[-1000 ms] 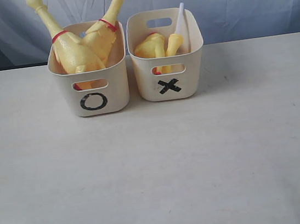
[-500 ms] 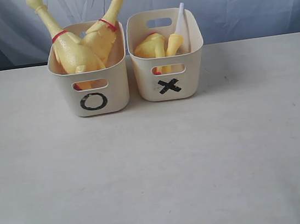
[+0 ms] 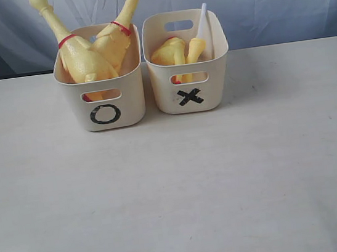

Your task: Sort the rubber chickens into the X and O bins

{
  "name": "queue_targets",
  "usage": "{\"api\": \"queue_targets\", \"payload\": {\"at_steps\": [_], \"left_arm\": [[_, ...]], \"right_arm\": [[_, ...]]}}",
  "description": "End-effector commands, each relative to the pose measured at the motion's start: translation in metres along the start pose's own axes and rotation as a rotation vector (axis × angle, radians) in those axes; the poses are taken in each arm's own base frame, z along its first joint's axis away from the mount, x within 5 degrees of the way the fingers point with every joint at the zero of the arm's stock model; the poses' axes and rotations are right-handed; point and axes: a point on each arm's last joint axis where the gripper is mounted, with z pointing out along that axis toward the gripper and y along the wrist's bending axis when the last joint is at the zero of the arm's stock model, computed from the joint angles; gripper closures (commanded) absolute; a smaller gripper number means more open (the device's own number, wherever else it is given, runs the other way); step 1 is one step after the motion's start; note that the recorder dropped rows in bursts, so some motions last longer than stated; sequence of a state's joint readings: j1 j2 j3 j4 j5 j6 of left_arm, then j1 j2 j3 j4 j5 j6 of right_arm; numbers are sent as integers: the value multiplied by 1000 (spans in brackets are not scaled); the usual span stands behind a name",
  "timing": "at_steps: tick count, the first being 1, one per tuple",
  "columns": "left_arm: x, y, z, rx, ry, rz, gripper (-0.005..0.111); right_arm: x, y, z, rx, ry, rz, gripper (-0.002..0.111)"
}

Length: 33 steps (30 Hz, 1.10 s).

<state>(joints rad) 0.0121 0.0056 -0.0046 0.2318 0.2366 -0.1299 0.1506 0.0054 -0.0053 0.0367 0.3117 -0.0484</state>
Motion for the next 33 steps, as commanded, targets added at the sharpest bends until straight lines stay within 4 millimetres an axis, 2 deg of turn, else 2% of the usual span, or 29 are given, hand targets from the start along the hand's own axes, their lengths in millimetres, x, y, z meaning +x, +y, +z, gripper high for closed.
{"api": "queue_targets", "payload": {"at_steps": [1, 33], "left_arm": [[2, -1, 0, 7, 2, -17, 107], [2, 2, 0, -42, 7, -31, 107]], "right_arm": [[1, 0, 0, 0, -7, -6, 108], [1, 0, 0, 0, -6, -4, 108]]}}
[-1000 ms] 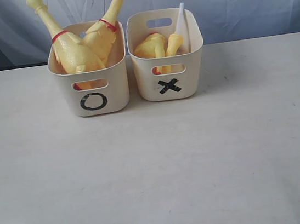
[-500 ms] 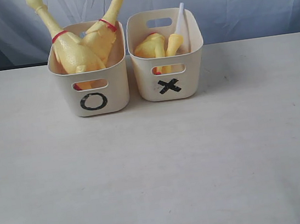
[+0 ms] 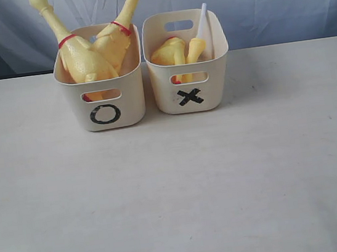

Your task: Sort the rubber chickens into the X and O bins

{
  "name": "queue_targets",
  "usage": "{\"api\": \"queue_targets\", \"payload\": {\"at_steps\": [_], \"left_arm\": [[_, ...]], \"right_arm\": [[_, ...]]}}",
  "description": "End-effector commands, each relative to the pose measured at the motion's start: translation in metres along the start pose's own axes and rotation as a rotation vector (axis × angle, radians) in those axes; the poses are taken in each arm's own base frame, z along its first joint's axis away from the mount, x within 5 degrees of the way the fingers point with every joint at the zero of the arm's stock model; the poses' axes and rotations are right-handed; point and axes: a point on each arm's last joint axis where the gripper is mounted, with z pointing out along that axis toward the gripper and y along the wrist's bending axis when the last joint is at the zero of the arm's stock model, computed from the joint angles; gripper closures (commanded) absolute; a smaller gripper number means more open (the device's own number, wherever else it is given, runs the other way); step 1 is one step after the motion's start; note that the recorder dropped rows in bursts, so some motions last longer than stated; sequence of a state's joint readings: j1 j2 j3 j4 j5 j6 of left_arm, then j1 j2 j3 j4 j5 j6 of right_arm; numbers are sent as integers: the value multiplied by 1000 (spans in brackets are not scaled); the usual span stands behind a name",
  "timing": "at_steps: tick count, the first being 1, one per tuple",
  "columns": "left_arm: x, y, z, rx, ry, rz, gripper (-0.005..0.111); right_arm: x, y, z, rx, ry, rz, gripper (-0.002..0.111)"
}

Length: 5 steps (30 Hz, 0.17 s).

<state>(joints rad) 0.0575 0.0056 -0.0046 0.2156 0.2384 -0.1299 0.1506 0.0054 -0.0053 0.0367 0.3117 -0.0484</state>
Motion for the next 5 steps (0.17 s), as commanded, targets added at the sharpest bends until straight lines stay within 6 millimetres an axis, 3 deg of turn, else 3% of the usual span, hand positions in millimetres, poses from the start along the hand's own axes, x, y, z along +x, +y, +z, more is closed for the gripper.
{"api": "queue_targets", "payload": {"at_steps": [1, 5], "left_arm": [[1, 0, 0, -1, 1, -8, 107], [1, 0, 0, -1, 1, -8, 107]], "right_arm": [[1, 0, 0, 0, -6, -4, 108], [1, 0, 0, 0, -8, -4, 108]]}}
